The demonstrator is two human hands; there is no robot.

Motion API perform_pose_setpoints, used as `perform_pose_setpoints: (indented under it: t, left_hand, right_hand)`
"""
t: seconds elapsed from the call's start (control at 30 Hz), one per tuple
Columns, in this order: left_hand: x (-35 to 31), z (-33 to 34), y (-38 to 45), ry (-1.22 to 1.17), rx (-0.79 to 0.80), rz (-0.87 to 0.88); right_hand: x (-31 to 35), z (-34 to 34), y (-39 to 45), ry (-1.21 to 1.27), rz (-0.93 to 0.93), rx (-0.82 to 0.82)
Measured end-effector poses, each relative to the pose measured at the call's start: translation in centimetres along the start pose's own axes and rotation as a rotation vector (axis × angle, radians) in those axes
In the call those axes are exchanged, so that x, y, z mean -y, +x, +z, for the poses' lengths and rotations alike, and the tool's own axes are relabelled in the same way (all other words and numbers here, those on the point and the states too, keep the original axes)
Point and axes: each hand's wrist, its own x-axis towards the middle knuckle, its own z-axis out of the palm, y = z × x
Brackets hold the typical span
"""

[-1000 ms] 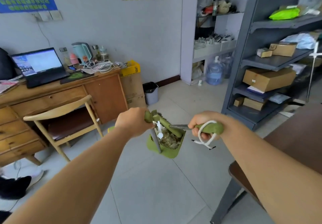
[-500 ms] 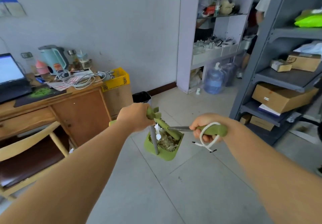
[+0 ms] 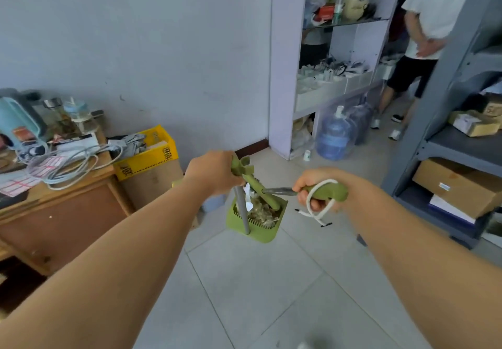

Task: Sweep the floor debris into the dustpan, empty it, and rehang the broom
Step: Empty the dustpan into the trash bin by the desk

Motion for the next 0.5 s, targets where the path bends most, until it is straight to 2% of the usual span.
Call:
perform_pose_setpoints:
  t: [0.27, 0.5]
  left_hand:
    - [-1.6, -1.4, 16.8, 0.001, -0.024, -0.118]
    - [0.1, -2.9, 30.0, 0.087, -0.047, -0.192]
  right_hand:
    - [11.8, -10.1, 11.9, -0.002, -0.072, 0.058]
    - [21.3, -13.3, 22.9, -0.084, -0.082, 0.172]
